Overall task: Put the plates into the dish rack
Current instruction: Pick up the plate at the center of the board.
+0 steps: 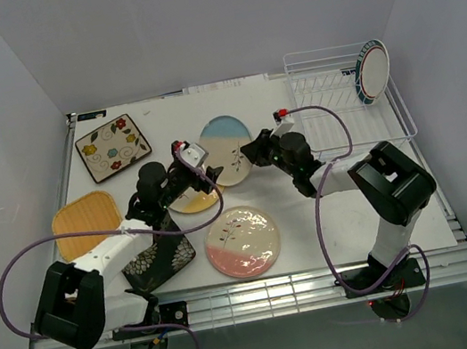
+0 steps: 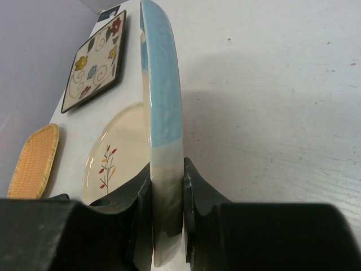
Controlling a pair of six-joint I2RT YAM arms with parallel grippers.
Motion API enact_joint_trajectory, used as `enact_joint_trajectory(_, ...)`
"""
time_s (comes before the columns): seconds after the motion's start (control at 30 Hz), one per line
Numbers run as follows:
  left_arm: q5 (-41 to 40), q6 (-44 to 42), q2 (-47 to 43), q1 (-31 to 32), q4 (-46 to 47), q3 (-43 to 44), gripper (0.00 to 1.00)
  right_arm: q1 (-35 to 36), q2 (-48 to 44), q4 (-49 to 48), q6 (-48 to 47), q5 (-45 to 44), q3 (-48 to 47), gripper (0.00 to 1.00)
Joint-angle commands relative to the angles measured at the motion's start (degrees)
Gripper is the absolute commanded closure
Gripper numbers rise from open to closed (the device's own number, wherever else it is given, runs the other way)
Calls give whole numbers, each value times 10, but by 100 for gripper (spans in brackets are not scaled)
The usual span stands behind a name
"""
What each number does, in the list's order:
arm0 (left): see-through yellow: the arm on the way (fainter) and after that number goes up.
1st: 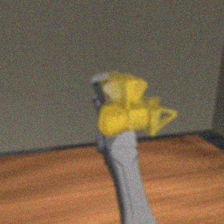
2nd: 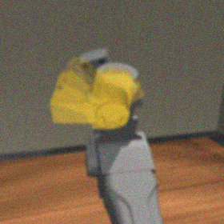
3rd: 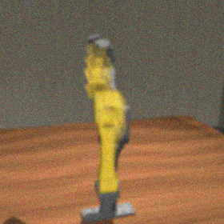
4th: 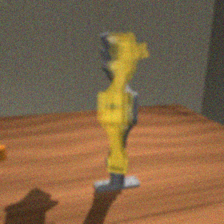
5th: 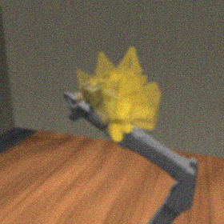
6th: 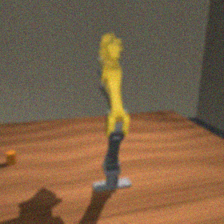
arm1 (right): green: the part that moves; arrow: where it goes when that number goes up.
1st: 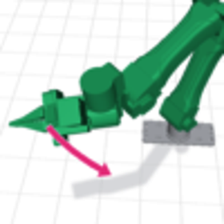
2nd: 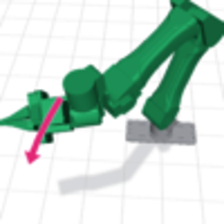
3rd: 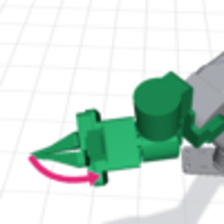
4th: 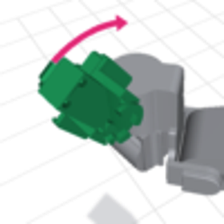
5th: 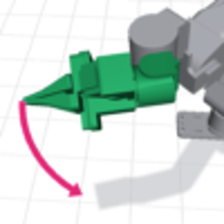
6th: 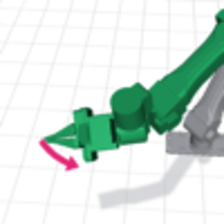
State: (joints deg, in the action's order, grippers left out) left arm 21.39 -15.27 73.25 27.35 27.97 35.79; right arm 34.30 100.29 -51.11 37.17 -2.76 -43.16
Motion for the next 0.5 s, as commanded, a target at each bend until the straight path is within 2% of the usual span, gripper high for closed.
enact_joint_trajectory(0.0, -28, 34, -37, -2, 69, -19, 13, 1, -51, -175, -24, 7, -15, 92)
enact_joint_trajectory(0.2, -50, 46, -55, -2, 95, -43, 13, 2, -71, -223, -43, 1, 8, 92)
enact_joint_trajectory(0.47, -72, 78, -67, -2, 104, -55, 13, 2, -142, -139, -91, -33, -9, 92)
